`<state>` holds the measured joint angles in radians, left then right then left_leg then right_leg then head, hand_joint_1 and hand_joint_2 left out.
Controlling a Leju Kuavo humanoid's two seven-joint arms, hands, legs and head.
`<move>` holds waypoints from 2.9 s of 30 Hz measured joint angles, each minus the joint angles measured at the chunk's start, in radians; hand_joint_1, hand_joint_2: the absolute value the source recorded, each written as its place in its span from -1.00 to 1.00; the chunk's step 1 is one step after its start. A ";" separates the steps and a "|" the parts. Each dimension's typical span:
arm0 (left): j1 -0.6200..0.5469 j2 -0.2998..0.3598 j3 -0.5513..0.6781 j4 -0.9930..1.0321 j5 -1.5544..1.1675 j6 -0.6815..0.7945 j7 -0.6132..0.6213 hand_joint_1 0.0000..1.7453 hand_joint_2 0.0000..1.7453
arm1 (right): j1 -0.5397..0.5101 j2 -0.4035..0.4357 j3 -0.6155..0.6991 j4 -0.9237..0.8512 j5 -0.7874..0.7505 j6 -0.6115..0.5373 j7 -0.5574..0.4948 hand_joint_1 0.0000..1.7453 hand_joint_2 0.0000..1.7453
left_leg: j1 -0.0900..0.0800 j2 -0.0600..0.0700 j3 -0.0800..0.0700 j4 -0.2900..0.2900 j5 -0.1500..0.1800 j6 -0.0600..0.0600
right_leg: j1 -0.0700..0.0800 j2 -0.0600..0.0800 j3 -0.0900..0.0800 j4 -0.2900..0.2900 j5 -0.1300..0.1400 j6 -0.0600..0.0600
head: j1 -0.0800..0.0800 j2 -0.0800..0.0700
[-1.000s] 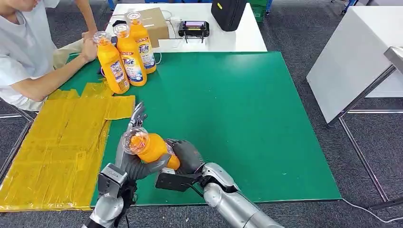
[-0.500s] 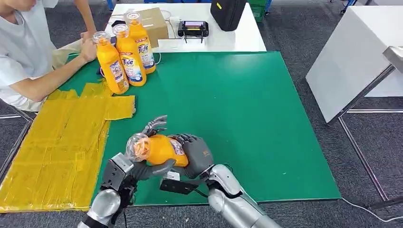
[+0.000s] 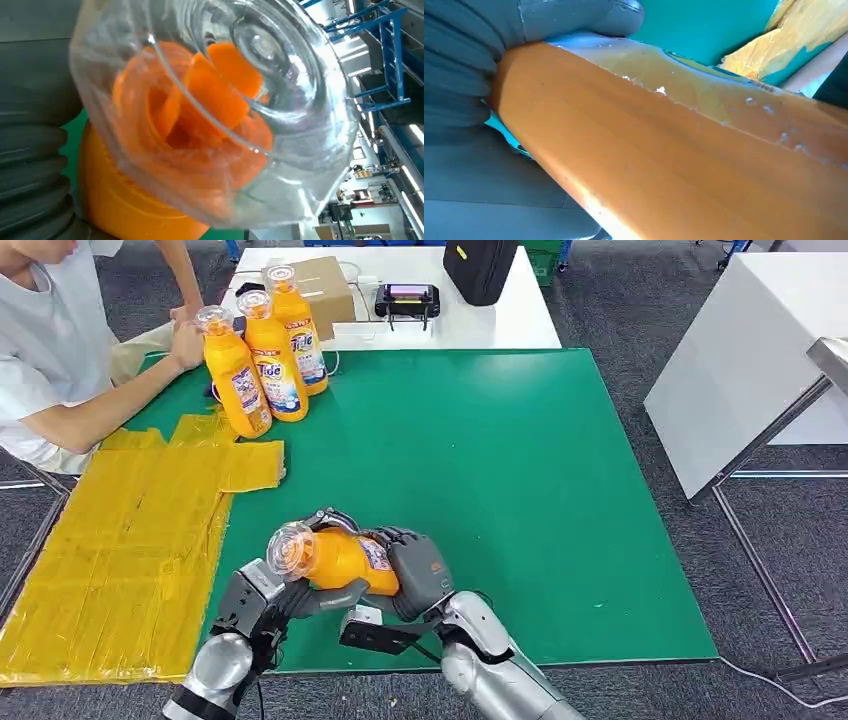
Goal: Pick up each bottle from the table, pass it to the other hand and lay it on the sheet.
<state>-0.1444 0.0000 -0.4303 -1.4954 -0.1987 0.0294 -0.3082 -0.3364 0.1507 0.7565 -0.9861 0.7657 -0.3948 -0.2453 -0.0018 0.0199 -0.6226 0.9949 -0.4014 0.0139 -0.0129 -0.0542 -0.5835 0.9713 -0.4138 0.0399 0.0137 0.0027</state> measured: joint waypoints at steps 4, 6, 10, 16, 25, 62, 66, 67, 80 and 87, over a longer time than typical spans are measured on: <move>0.000 0.000 0.000 0.000 0.000 0.000 0.000 1.00 1.00 | 0.000 0.000 0.000 0.000 0.000 0.000 -0.002 1.00 1.00 | 0.000 0.000 0.000 0.000 0.000 0.000 | 0.000 0.000 0.000 0.000 0.000 0.000 | 0.000 0.000; -0.001 0.000 0.000 0.000 0.000 0.000 0.000 1.00 1.00 | 0.000 0.000 0.000 0.000 0.000 0.000 -0.002 1.00 1.00 | 0.000 0.000 0.000 0.000 0.000 0.000 | 0.000 0.000 0.000 0.000 0.000 0.000 | 0.000 0.000; -0.001 0.000 0.000 0.003 0.000 0.000 0.000 1.00 1.00 | 0.001 0.000 -0.001 0.000 0.000 0.000 -0.002 1.00 1.00 | 0.000 0.000 0.000 0.000 0.000 0.000 | 0.000 0.000 0.000 0.000 0.000 0.000 | 0.000 0.000; -0.001 0.000 0.000 0.005 0.000 0.000 0.000 1.00 1.00 | 0.003 0.000 -0.003 0.000 0.000 0.000 -0.002 1.00 1.00 | 0.000 0.000 0.000 0.000 0.000 0.000 | 0.000 0.000 0.000 0.000 0.000 0.000 | 0.000 0.000; -0.001 0.000 0.000 0.006 0.000 0.000 0.000 1.00 1.00 | 0.005 0.000 -0.008 -0.001 0.001 0.000 -0.004 -1.00 1.00 | 0.000 0.000 0.000 0.000 0.000 0.000 | 0.000 0.000 0.000 0.000 0.000 0.000 | 0.000 0.000; -0.268 0.111 0.073 0.155 -1.391 0.446 0.467 1.00 1.00 | 0.283 -0.100 -0.242 -0.970 -0.359 -0.129 -0.297 -1.00 1.00 | 0.000 0.001 -0.001 0.000 0.002 -0.001 | 0.000 0.001 -0.003 0.001 0.002 -0.001 | 0.000 0.000; -0.279 0.116 0.071 0.171 -1.375 0.446 0.467 1.00 1.00 | 0.284 -0.104 -0.243 -0.985 -0.359 -0.129 -0.297 -1.00 1.00 | 0.000 0.001 -0.002 0.000 0.002 -0.001 | 0.000 0.000 -0.003 0.001 0.001 -0.001 | 0.000 0.000; -0.280 0.116 0.071 0.174 -1.373 0.446 0.467 1.00 1.00 | 0.284 -0.104 -0.243 -0.987 -0.359 -0.129 -0.297 -1.00 1.00 | 0.000 0.001 -0.002 0.000 0.002 -0.001 | 0.000 0.000 -0.003 0.001 0.001 0.000 | 0.000 0.000; -0.550 0.157 -0.160 0.758 -1.340 0.169 0.639 1.00 1.00 | 0.240 -0.105 -0.247 -1.003 -0.385 -0.096 -0.284 -1.00 1.00 | 0.000 0.003 -0.002 0.000 0.004 -0.001 | 0.000 0.001 -0.003 0.001 0.003 -0.002 | 0.000 0.000; -0.581 0.134 -0.124 1.007 -1.266 0.135 0.584 1.00 1.00 | 0.224 -0.106 -0.246 -0.996 -0.398 -0.101 -0.281 -1.00 1.00 | 0.000 0.000 -0.002 0.000 0.003 -0.001 | 0.000 -0.001 -0.001 0.001 0.002 -0.002 | -0.001 0.000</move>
<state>-0.7253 0.1335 -0.5547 -0.4884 -1.4649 0.1640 0.2759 -0.1122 0.0446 0.5100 -1.9822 0.3681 -0.4955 -0.5264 -0.0017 0.0197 -0.6242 0.9948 -0.3983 0.0129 -0.0125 -0.0550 -0.5843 0.9726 -0.4115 0.0380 0.0126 0.0027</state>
